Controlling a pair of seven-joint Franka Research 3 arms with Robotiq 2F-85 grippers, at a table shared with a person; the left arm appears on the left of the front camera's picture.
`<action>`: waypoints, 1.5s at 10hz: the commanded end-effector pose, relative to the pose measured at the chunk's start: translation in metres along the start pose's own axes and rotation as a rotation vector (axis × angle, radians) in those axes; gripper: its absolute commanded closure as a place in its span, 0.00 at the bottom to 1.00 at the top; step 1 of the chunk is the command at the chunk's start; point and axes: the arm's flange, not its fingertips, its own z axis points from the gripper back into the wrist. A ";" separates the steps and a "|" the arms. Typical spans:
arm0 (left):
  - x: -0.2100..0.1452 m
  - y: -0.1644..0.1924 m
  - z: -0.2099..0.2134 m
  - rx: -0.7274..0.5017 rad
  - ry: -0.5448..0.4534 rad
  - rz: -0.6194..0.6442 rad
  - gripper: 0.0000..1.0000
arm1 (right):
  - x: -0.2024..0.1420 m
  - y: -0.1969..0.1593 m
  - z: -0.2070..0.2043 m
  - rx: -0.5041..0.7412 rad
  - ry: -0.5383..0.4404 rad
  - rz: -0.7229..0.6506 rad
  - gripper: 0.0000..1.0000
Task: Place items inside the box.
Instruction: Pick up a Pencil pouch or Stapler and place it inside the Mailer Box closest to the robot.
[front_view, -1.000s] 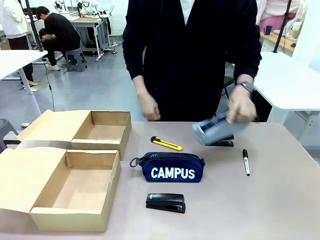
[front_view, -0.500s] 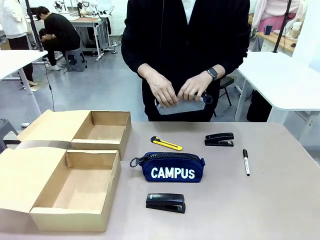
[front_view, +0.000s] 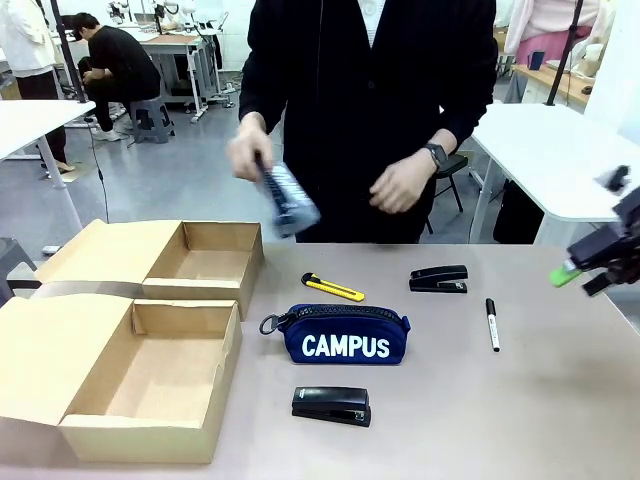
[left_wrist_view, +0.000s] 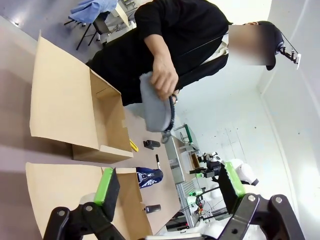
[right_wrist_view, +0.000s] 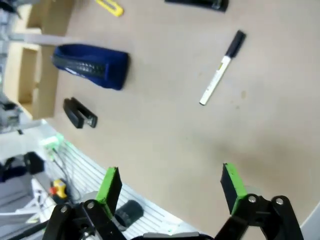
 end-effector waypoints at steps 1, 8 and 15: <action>0.000 -0.002 0.000 -0.023 -0.023 -0.024 0.00 | -0.014 -0.024 0.035 0.024 -0.043 -0.079 0.00; 0.000 -0.002 0.000 -0.023 -0.023 -0.024 0.00 | 0.117 -0.018 -0.047 -0.120 0.185 0.489 0.00; 0.000 -0.002 0.000 -0.023 -0.023 -0.024 0.00 | 0.216 0.002 -0.168 -0.315 0.344 0.970 0.00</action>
